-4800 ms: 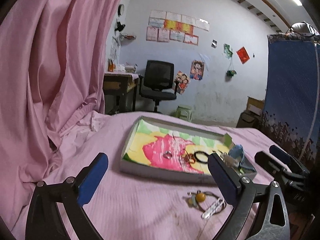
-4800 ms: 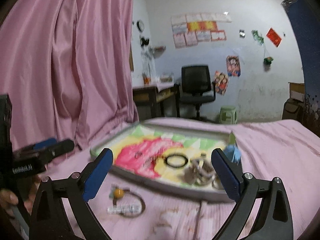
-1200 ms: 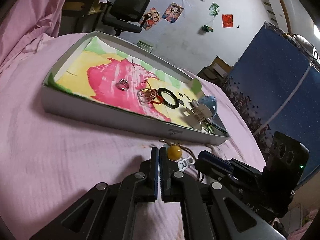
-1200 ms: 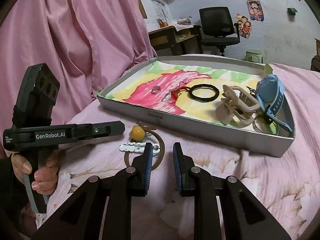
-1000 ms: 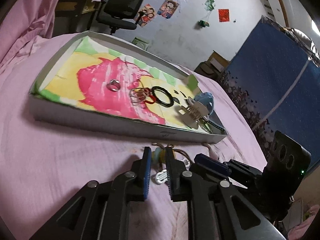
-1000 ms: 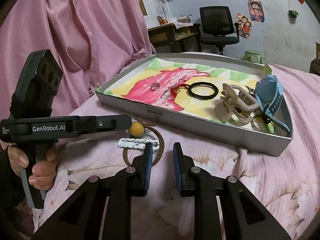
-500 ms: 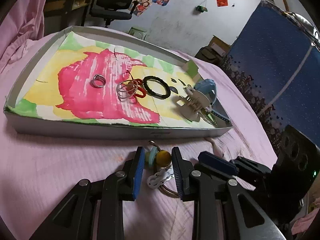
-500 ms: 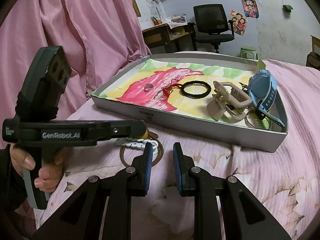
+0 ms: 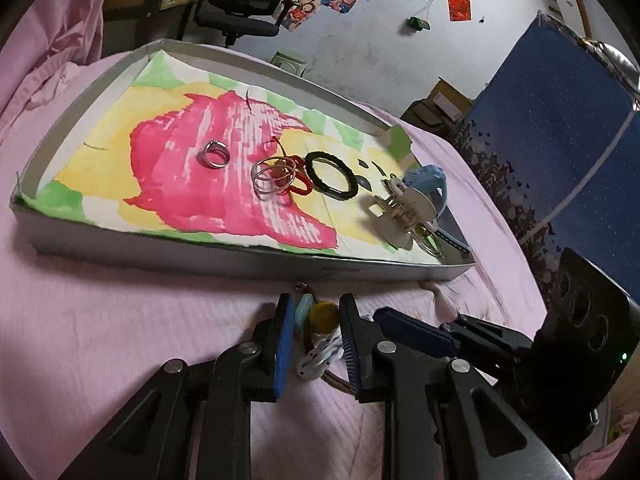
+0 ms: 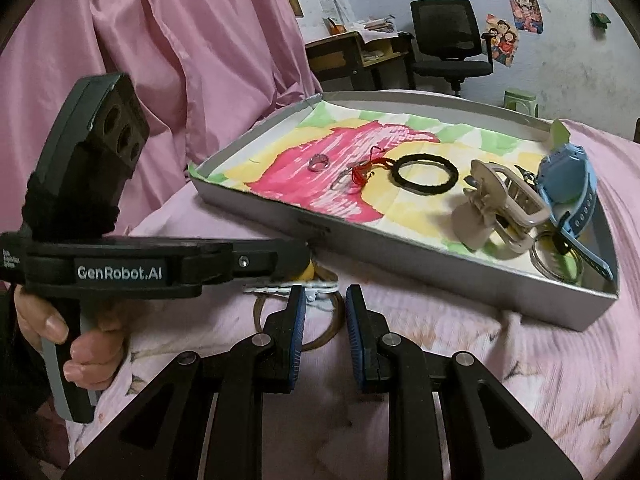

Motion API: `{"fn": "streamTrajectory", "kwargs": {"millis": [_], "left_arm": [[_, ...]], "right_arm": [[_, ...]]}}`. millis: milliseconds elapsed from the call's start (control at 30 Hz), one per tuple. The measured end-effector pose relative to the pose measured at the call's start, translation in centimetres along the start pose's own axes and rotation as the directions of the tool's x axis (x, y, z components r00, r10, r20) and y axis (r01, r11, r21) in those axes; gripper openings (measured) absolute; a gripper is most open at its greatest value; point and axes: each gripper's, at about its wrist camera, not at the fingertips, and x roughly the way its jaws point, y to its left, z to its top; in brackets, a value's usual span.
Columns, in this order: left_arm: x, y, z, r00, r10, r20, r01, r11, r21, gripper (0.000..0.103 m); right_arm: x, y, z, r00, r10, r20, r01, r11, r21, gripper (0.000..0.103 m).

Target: Organize jewelry

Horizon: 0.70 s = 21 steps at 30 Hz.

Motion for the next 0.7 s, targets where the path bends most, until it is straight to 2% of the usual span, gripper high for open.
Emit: {"fn": "streamTrajectory", "kwargs": {"millis": [200,300,500,533,567,700], "left_arm": [[-0.1,0.4,-0.2,1.0,-0.015,0.01,0.015,1.0,-0.013,0.021],[-0.4,0.4,-0.4,1.0,-0.02,0.019,0.021,1.0,-0.014,0.021],[-1.6,0.4,-1.1,0.999,-0.01,0.051,0.01,1.0,-0.012,0.02],[-1.8,0.6,-1.2,0.998,0.001,0.056,0.0,1.0,-0.015,0.005],[-1.9,0.8,-1.3,0.998,0.024,0.055,-0.022,0.999,-0.024,0.001],[-2.5,1.7,-2.0,0.998,0.024,0.06,-0.022,0.999,-0.043,0.001]], "right_arm": [[0.5,-0.1,0.0,1.0,0.026,-0.006,-0.026,1.0,0.007,0.018],[0.4,0.1,-0.1,0.999,0.042,-0.002,-0.042,0.999,-0.002,0.01],[0.1,0.5,-0.2,0.999,0.052,0.015,-0.052,0.999,-0.008,0.004],[-0.1,0.4,-0.3,0.999,0.049,0.019,-0.049,0.999,-0.006,0.004],[-0.3,0.4,-0.3,0.998,0.049,0.028,-0.049,0.999,-0.002,0.004],[-1.1,0.1,-0.3,0.997,0.047,0.059,-0.048,0.999,0.02,0.004]]}}
